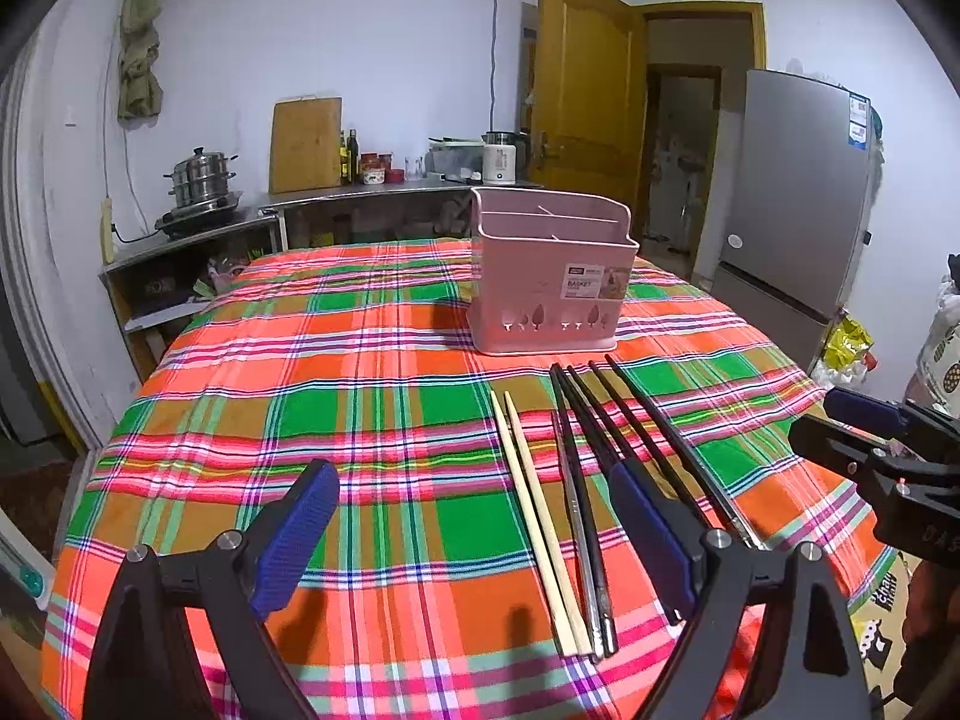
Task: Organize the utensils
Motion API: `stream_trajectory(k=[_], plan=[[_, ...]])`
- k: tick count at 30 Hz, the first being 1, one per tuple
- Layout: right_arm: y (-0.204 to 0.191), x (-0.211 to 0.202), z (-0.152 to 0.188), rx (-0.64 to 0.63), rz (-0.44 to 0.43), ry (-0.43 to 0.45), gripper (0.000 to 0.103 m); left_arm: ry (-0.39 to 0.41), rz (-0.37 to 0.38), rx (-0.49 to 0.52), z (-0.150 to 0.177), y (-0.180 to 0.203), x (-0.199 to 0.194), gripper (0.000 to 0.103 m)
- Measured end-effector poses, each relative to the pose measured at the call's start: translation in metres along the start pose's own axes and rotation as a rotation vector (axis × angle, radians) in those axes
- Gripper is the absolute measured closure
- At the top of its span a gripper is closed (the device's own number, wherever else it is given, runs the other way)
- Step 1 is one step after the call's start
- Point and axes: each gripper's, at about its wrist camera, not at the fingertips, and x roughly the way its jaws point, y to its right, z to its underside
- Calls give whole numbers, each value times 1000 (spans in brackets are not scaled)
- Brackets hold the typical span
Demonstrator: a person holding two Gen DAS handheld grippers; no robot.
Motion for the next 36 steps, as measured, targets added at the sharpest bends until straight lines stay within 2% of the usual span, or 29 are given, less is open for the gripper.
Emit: stream_trajectory(k=[5, 15, 20, 22, 26, 28, 32, 36], plan=[[4, 13, -2, 4, 6, -25, 41, -52, 4, 4, -3, -2, 21, 12], [12, 50, -8, 3, 14, -80, 41, -203, 7, -24, -7, -11, 79, 25], [17, 73, -14, 1, 25, -115, 52, -261, 15, -43, -10, -15, 104, 33], [20, 82, -15, 7, 26, -132, 58, -277, 24, -54, -12, -17, 111, 34], [23, 97, -19, 16, 20, -154, 62, -299, 36, -72, -16, -19, 121, 36], [24, 103, -21, 13, 13, -160, 69, -306, 38, -73, -19, -18, 126, 38], [23, 115, -28, 7, -5, -168, 74, -329, 32, -58, -23, -14, 137, 51], [19, 127, -36, -1, -10, -175, 76, -336, 43, -53, -28, -12, 144, 55]])
